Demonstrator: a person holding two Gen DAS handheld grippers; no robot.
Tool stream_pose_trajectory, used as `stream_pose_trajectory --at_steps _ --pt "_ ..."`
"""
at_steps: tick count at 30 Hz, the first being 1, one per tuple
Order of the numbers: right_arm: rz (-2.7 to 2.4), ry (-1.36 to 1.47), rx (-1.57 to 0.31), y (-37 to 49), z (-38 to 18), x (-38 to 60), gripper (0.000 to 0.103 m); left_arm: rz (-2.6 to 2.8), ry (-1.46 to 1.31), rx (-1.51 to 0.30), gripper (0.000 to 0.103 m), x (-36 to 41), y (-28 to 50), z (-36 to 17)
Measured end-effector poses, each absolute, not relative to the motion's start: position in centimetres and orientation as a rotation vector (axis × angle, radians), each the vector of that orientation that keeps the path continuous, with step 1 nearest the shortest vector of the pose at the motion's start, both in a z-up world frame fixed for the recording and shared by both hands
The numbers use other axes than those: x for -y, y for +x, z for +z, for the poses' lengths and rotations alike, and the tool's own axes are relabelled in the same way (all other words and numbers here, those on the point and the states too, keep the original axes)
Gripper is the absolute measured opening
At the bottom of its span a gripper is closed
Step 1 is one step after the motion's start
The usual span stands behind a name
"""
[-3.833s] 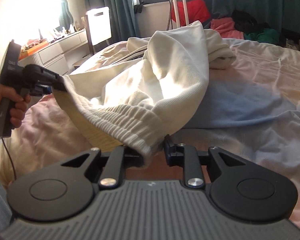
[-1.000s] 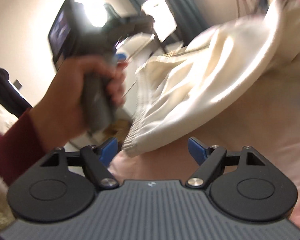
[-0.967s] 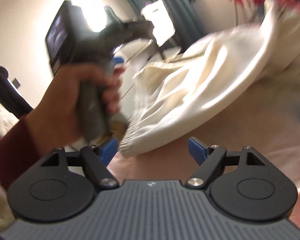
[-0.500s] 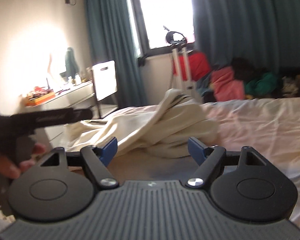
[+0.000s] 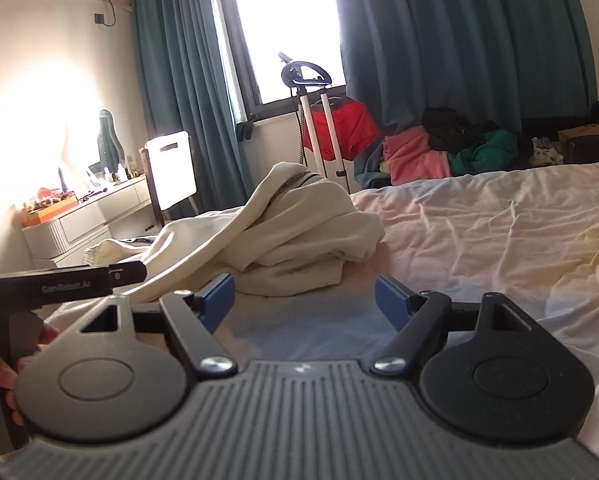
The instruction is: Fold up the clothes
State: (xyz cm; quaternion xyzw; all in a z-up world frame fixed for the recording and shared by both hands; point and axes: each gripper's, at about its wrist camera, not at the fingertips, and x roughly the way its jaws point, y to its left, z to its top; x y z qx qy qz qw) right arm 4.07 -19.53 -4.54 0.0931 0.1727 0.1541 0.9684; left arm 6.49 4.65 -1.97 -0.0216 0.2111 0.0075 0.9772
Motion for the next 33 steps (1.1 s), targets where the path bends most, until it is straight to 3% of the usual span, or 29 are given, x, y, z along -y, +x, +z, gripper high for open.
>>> stream_pose_trajectory --at_steps 9,21,26,29,30,32,33 --pt "0.200 0.288 -0.429 4.3 -5.5 21.2 0.080 -0.009 0.011 -0.515 0.093 -3.2 10.9 -4.3" --pt "0.124 0.374 -0.478 8.1 -7.8 24.7 0.080 0.043 0.066 -0.472 0.090 -1.4 32.3 1.3" --pt "0.098 0.393 -0.536 11.6 -10.8 25.7 0.080 0.076 0.084 -0.520 0.083 0.5 40.7 -0.4" --pt "0.084 0.438 -0.576 13.2 -12.5 26.4 0.080 0.107 0.064 -0.548 0.074 0.7 44.3 -2.0" --pt "0.084 0.451 -0.585 13.6 -13.0 26.5 0.080 0.121 0.066 -0.559 0.064 0.7 45.3 -2.6" --pt "0.084 0.457 -0.589 14.0 -13.6 26.7 0.080 0.114 0.091 -0.589 0.040 0.7 46.5 -3.6" --pt "0.080 0.457 -0.586 14.2 -13.8 26.7 0.080 0.096 0.102 -0.599 0.011 0.7 46.9 -3.9"
